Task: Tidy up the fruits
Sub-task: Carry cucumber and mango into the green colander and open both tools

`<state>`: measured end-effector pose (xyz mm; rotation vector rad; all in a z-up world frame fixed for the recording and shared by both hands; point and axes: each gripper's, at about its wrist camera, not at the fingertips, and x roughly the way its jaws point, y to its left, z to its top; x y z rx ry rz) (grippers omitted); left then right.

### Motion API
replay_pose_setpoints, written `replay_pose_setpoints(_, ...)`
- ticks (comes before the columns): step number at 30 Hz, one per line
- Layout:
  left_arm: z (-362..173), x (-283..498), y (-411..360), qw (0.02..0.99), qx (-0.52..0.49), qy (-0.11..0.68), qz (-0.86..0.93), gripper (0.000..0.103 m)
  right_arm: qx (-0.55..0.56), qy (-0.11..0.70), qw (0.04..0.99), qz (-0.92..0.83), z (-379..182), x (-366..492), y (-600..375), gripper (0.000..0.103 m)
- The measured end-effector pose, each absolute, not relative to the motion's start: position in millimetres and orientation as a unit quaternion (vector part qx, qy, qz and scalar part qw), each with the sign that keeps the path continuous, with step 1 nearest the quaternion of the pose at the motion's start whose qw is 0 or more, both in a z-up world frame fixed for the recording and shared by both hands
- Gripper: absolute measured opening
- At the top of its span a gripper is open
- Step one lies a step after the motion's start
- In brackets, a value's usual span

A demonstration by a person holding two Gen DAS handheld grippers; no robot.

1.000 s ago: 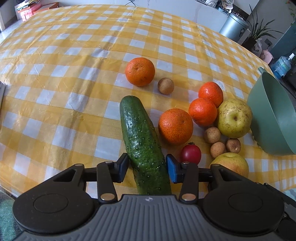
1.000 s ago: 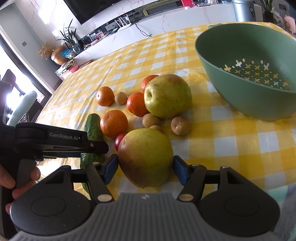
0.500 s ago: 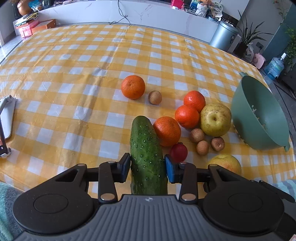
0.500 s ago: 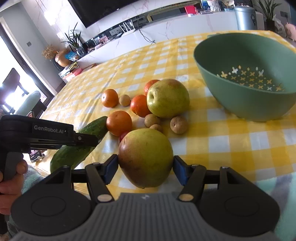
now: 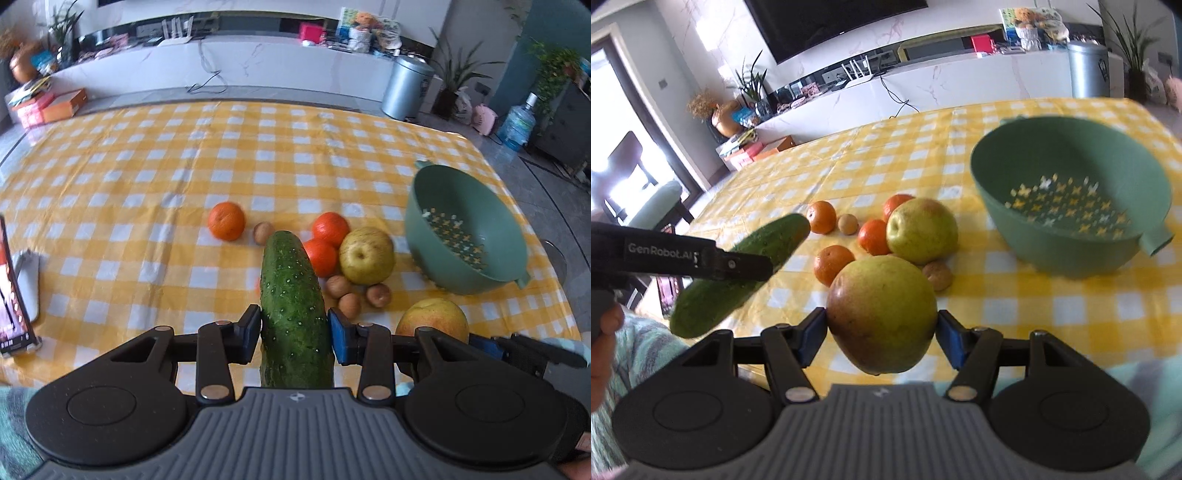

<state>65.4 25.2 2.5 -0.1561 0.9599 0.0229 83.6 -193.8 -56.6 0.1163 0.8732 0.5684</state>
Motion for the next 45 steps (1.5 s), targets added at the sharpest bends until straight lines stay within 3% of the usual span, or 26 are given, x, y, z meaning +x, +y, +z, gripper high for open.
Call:
replay_pose_setpoints(18,56,155,-65,0.886,0.01,0.444,-0.134,0.044,-0.105,0.414,0.862,0.271,11,164,-243,0.062)
replay_pose_setpoints(32,4,237,-105,0.84,-0.004,0.504,-0.199,0.044,-0.172,0.465,0.823,0.276,-21,228,-250,0.061)
replay_pose_setpoints(45,-46,267,-118,0.819,0.013,0.54,-0.193,0.043,-0.194,0.529,0.772,0.294,-66,265,-248,0.061)
